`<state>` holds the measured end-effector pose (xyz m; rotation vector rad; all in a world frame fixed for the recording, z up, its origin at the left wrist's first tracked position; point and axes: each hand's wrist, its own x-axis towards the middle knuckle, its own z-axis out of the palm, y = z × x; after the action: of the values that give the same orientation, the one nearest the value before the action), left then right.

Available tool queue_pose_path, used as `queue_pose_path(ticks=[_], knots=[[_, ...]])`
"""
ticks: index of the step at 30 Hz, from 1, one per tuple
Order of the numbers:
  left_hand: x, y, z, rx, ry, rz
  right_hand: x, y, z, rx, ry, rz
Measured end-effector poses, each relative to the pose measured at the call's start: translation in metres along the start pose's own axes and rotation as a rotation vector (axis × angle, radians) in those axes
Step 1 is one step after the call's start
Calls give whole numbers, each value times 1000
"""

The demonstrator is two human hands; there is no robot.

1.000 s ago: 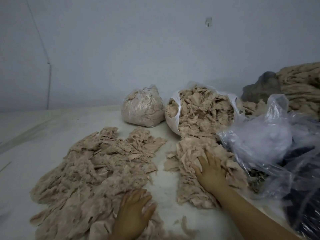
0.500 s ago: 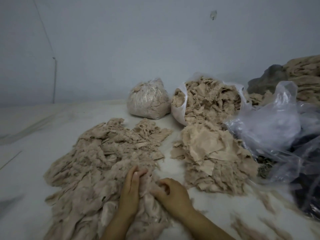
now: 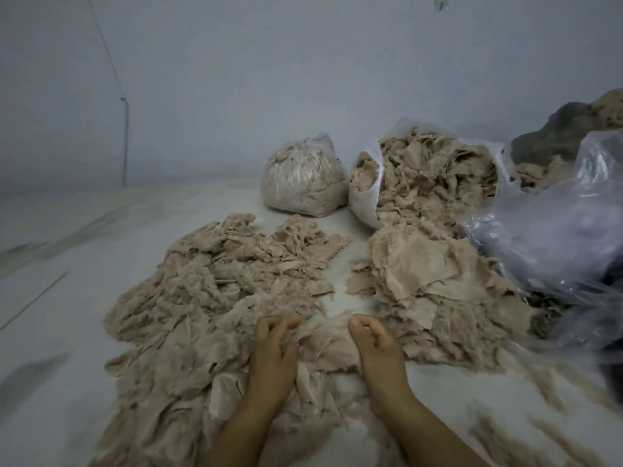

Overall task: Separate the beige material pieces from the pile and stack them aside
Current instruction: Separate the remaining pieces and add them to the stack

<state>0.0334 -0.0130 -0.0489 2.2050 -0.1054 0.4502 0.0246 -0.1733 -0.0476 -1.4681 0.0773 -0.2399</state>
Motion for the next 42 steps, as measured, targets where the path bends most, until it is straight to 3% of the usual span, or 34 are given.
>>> queue_pose_path(ticks=[3, 8, 12, 13, 16, 18, 22, 24, 27, 29, 32, 35, 38, 42], knots=[[2, -5, 4, 171, -112, 79, 3, 2, 1, 16, 16, 11], [16, 3, -13, 236, -187, -175, 0, 2, -2, 26, 34, 41], [32, 23, -30, 551, -350, -137, -4, -3, 0, -25, -26, -51], [33, 30, -28, 509, -358, -89, -6, -5, 2, -51, -57, -89], [24, 53, -13, 20, -485, -119, -11, -15, 4, -68, -146, -147], [18, 54, -5, -163, -534, -69, -12, -17, 0, -125, -127, -144], [20, 28, -5, -213, -252, -59, -9, -14, -24, -306, -70, -83], [22, 23, -9, -226, -132, -68, -13, -15, -36, -379, -157, -6], [22, 26, -12, -229, -215, 27, -16, -27, -41, -547, -355, 43], [21, 35, -11, -284, -303, 59, -11, -35, -35, -601, -342, -39], [24, 46, -8, -315, -316, 90, -8, -42, -13, -428, -306, -118], [28, 41, -9, -113, -217, 114, -7, -39, -3, -124, -151, -61], [28, 28, -15, 25, -79, 48, -3, -40, -16, -41, -65, 40], [27, 34, -18, -86, -42, -30, 3, -47, -26, -6, -124, 125]])
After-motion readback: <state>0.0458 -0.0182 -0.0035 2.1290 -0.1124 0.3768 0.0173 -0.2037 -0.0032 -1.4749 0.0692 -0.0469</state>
